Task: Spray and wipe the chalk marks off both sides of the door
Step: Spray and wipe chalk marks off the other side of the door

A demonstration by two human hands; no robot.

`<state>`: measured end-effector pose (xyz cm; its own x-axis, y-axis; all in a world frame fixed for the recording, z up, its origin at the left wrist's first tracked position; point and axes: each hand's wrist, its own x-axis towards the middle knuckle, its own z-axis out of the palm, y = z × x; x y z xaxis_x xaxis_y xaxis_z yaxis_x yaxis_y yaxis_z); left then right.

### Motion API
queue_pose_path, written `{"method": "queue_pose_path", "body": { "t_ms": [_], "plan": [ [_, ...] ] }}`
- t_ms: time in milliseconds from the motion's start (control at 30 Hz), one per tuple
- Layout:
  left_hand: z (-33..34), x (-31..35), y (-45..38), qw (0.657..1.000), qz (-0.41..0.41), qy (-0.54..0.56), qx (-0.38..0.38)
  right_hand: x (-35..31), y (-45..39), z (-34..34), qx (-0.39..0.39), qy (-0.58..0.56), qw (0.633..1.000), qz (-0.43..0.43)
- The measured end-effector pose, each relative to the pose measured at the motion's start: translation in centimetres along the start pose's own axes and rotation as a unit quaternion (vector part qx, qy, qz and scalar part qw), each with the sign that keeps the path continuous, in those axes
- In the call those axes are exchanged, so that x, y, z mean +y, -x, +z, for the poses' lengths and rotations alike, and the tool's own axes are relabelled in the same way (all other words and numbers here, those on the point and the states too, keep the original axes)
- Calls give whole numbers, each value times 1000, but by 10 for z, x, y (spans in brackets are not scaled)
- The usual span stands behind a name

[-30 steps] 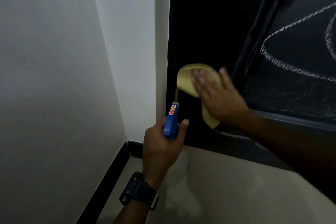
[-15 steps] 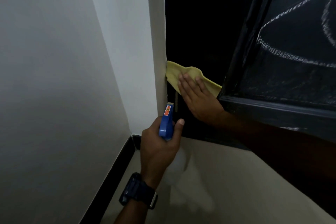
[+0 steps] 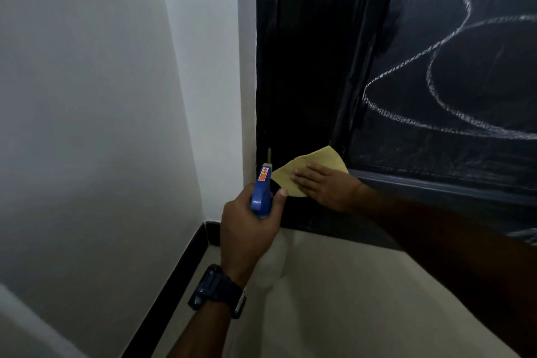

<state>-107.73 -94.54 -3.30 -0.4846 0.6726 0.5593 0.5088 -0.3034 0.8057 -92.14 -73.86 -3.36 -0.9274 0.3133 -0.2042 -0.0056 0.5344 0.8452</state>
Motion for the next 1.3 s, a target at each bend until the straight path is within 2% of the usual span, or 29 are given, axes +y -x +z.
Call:
{"method": "queue_pose_path", "body": {
  "t_ms": [67,267,400,600,733,867,967,1100,1200,1300],
  "plan": [
    [0,1,5,1000,2,-2,2,5,12,-3,-1,10,1000,-6],
    [-2,11,12,1000,17,-20,-9,30,31,-14,-138,-26,990,-30],
    [-6,21,10,998,38,-40,-12,51,45,-28,-150,-34,987,-39],
    [-5,45,4,996,33,-79,-2,77,69,-45,-111,8,994,10],
    [2,73,13,994,24,-106,-9,92,96,-63,-95,-11,994,54],
    [-10,107,39,994,40,-105,18,90,140,-91,-63,10,996,60],
    [-19,126,61,991,42,-116,42,86,169,-136,-41,28,999,3],
    [-18,143,70,989,32,-146,18,95,198,-158,0,47,997,54],
    [-5,147,65,989,23,-140,48,95,214,-156,24,1,993,119],
    [13,135,63,991,10,-126,47,84,231,-132,55,-61,986,145]
  ]
}}
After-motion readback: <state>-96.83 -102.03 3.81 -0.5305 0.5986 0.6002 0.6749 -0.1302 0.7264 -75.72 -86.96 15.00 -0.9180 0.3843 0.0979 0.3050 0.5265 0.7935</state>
